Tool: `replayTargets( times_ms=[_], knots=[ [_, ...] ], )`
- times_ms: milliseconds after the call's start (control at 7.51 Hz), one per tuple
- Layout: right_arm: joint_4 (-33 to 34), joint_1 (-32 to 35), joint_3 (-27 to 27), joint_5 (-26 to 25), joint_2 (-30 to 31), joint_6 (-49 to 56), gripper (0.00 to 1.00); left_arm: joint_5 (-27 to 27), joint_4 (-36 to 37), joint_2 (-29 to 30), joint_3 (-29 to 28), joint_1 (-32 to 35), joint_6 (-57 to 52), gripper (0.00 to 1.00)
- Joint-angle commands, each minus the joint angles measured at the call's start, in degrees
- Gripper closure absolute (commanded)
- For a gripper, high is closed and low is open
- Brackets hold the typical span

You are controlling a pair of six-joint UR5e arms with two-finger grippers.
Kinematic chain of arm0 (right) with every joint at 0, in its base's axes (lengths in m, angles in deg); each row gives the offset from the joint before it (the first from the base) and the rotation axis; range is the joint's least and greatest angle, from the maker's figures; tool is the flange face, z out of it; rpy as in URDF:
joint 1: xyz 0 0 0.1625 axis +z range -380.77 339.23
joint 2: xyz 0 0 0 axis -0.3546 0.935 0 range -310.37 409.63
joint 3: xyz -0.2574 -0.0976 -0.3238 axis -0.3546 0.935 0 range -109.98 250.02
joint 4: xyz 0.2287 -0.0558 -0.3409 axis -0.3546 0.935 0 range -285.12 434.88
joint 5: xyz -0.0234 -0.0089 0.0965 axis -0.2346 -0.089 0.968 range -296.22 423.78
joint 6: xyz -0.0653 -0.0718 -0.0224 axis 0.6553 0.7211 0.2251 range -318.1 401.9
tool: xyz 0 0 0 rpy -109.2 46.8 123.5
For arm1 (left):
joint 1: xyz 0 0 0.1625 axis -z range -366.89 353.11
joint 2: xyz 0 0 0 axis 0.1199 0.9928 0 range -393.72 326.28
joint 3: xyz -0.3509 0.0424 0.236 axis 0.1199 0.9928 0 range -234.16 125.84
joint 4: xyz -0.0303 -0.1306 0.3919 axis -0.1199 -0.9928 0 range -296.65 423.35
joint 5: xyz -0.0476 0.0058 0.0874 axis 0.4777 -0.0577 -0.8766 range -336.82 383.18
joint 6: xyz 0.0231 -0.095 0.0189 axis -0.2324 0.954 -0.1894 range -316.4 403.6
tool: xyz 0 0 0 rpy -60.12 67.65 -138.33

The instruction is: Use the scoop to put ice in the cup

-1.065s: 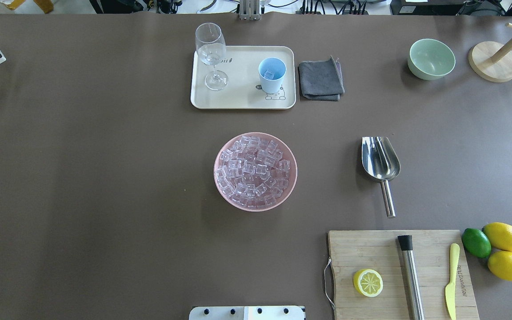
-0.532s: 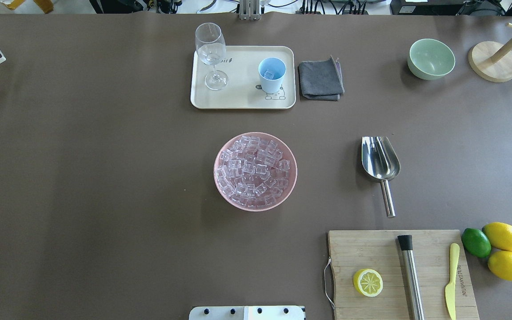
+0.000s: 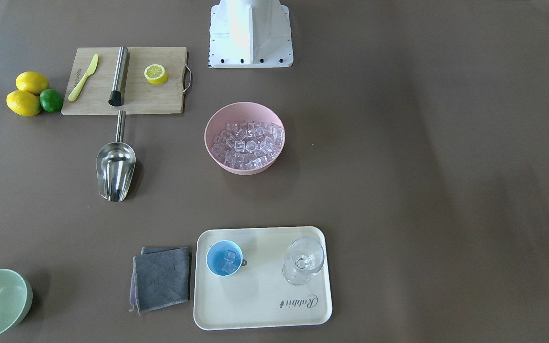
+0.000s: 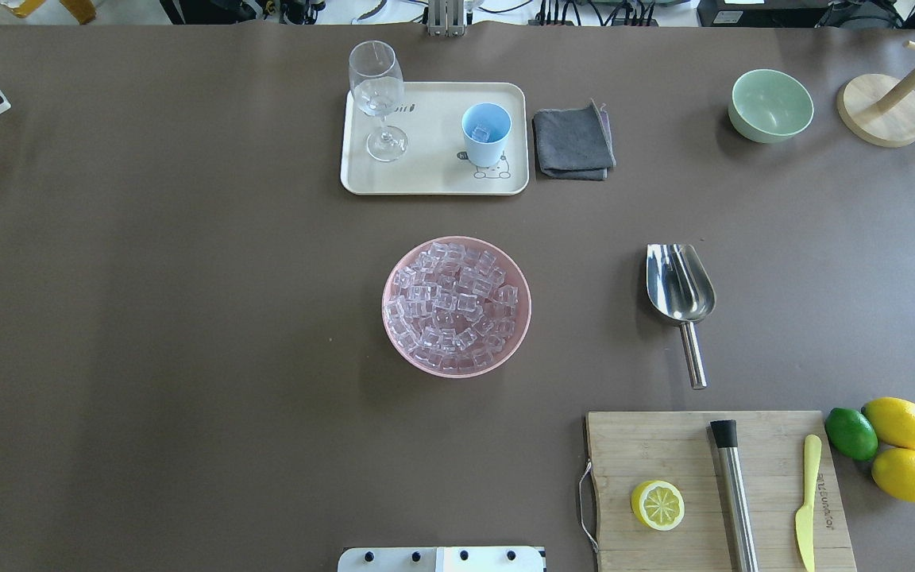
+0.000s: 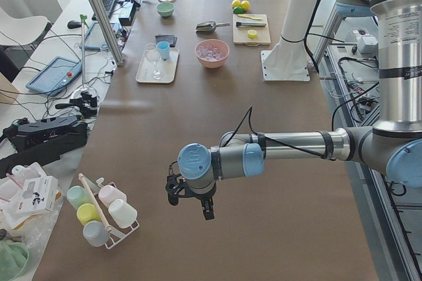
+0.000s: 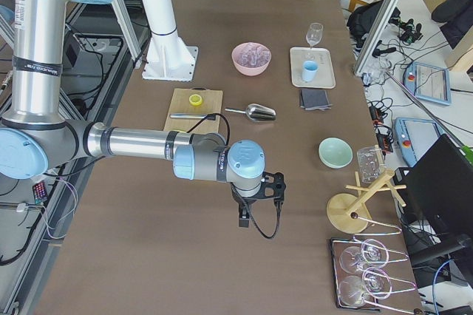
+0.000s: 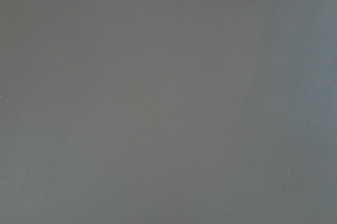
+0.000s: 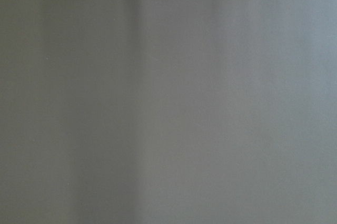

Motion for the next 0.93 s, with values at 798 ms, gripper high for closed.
replayTargets(
  times_ms=[798],
  knots=[
    [1.0, -0.4, -0.1, -5.4, -1.2, 3.8, 0.01, 0.0, 0.0, 0.0, 0.0, 0.0, 0.0, 0.02]
  ],
)
